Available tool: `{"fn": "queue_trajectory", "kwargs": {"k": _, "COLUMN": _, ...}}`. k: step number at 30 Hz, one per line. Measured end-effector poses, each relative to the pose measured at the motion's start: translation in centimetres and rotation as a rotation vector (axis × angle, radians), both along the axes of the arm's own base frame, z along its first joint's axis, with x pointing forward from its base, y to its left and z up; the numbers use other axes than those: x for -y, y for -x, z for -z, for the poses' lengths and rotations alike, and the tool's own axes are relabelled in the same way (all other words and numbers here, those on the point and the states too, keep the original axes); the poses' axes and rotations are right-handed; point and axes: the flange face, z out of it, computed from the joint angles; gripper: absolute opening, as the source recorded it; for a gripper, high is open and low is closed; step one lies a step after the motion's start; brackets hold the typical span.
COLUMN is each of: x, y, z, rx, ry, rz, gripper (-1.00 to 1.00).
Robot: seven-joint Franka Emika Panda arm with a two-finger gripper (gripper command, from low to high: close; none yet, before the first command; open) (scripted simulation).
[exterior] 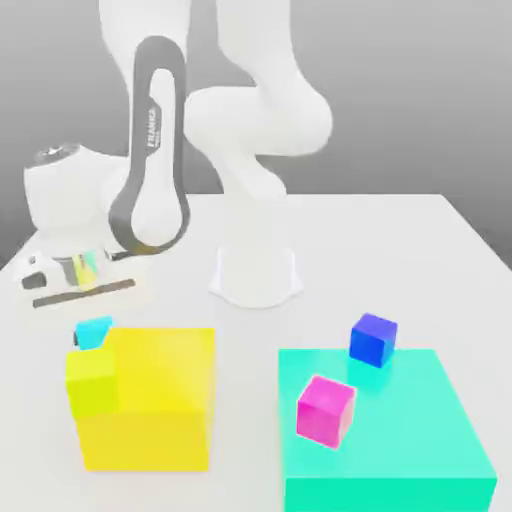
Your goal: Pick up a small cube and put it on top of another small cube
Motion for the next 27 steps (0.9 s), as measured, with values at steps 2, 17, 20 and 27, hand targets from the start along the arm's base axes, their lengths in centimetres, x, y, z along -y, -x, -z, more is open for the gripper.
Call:
{"fn": "queue_trajectory", "kwargs": {"k": 2, "x": 0.0, "y": 0.0, "z": -0.4, "rx": -0.001, "ry": 0.002, "rz": 0.0, "gripper": -1.0}}
{"fn": "queue_trajectory", "kwargs": {"k": 17, "x": 2.8, "y": 1.9, "z": -2.7, "rx": -0.04, "ry": 0.058, "rz": 0.016, "gripper": -1.0}}
{"fn": "queue_trajectory", "kwargs": {"k": 20, "x": 6.7, "y": 1.4, "z": -4.5, "rx": -0.05, "ry": 0.068, "rz": -0.016, "gripper": -1.0}}
{"fn": "queue_trajectory", "kwargs": {"k": 27, "x": 0.1, "y": -12.3, "z": -9.8, "rx": 0.009, "ry": 0.062, "rz": -0.48, "gripper": -1.0}}
